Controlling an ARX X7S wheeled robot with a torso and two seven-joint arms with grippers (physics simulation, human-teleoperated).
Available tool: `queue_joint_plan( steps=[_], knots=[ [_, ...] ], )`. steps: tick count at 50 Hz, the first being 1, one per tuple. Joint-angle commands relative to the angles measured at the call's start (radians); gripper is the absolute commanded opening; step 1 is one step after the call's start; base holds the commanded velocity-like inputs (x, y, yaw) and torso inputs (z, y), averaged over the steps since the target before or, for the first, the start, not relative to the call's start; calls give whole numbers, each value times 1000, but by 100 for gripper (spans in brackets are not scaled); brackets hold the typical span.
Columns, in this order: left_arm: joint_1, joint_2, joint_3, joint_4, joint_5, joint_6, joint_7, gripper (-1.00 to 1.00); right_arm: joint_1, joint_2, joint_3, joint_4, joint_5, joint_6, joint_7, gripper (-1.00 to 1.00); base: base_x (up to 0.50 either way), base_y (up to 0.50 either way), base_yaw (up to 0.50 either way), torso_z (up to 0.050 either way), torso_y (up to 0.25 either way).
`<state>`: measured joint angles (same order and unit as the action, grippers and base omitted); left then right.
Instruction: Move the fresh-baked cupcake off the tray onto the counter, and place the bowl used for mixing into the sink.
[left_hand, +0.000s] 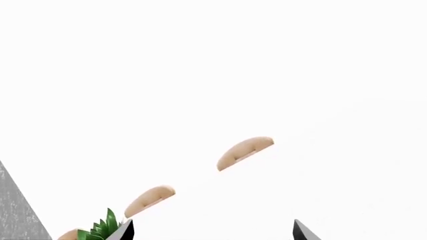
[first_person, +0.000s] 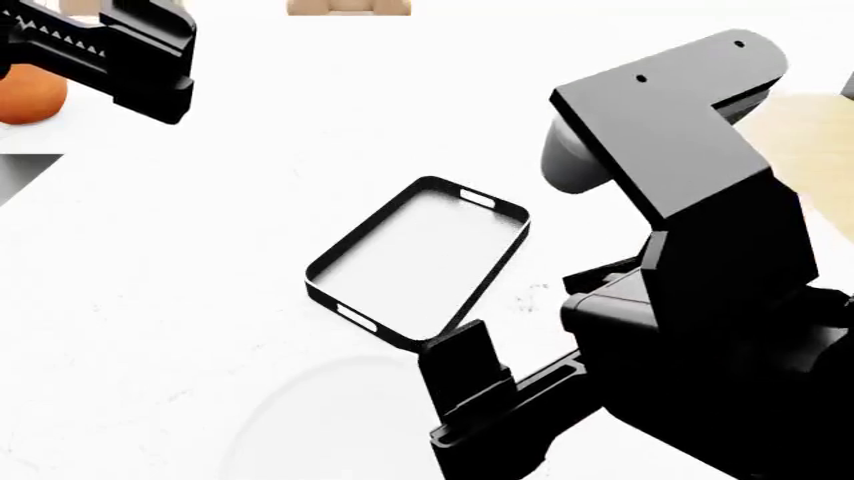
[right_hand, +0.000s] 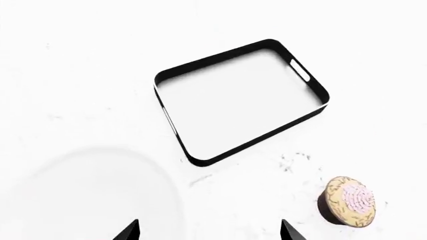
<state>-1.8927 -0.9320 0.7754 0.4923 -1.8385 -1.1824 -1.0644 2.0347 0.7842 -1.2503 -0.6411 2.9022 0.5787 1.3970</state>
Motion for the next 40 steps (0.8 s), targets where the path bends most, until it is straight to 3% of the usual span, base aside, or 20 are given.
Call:
queue_joint_plan(
  steps=[1, 40],
  knots=[
    [7, -7, 2, 9, -4, 6, -5, 100, -87, 34, -38, -38, -62, -6, -34, 100, 0, 0, 0, 0, 0],
    [11, -7, 13, 11, -3, 12, -9, 100, -327, -26, -104, 17, -328, 9, -224, 100, 0, 0, 0, 0, 0]
  ],
)
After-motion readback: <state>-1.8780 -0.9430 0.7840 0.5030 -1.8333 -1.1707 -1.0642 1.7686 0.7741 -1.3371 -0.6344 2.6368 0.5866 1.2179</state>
